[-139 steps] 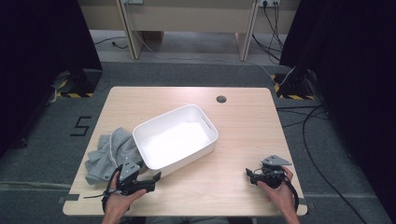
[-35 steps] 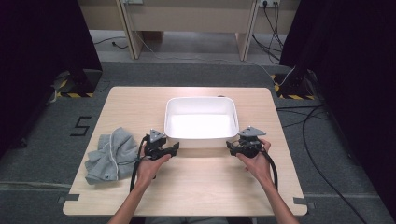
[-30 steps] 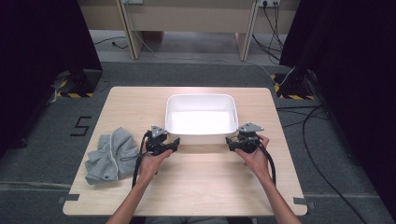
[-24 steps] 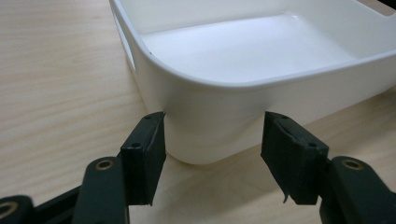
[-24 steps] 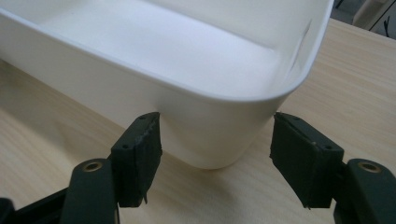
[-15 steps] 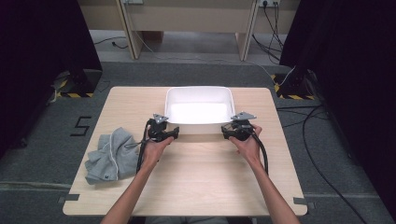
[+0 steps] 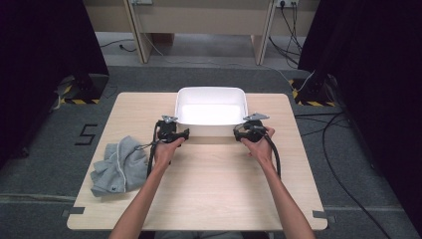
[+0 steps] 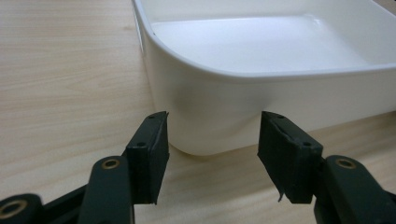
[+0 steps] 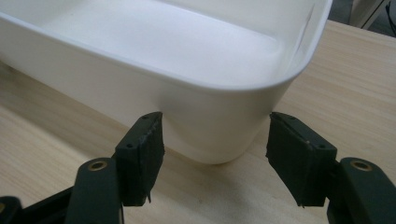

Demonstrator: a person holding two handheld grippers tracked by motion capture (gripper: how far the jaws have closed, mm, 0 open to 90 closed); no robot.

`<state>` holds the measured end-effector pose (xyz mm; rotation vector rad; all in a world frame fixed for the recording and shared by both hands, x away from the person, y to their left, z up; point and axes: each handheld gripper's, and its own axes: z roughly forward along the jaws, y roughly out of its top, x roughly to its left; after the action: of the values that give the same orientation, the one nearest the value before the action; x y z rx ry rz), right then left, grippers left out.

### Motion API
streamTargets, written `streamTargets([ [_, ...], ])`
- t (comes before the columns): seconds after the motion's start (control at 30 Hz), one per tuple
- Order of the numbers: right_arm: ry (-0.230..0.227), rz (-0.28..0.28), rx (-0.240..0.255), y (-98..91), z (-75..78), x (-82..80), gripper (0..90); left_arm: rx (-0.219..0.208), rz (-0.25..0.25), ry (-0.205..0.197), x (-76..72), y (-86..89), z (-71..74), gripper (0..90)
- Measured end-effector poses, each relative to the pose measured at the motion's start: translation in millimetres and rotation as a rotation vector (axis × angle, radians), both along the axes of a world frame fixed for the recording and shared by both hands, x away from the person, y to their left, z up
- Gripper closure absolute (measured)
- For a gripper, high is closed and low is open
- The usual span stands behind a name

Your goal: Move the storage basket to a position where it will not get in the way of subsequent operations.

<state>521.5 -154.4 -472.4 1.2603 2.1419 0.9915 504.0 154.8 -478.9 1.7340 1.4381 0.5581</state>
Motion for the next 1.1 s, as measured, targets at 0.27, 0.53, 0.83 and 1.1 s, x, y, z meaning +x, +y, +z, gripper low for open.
streamTargets([
  [0.27,0.015,-0.024,0.002,1.5,-0.9,10.6,37.2,-0.033,0.038,0.015,7.8,4.3,-5.5,42.7],
  [0.53,0.014,-0.05,-0.008,-1.0,0.0,17.6,37.9,-0.049,0.051,0.015,8.3,6.7,-4.0,42.6],
  [0.83,0.023,-0.058,0.027,-5.0,7.6,3.5,35.6,-0.034,0.024,0.015,-5.4,8.2,8.5,38.7],
  [1.1,-0.007,0.011,0.045,-6.6,15.0,-22.2,35.5,-0.036,-0.051,-0.019,-34.0,0.0,30.8,34.2],
])
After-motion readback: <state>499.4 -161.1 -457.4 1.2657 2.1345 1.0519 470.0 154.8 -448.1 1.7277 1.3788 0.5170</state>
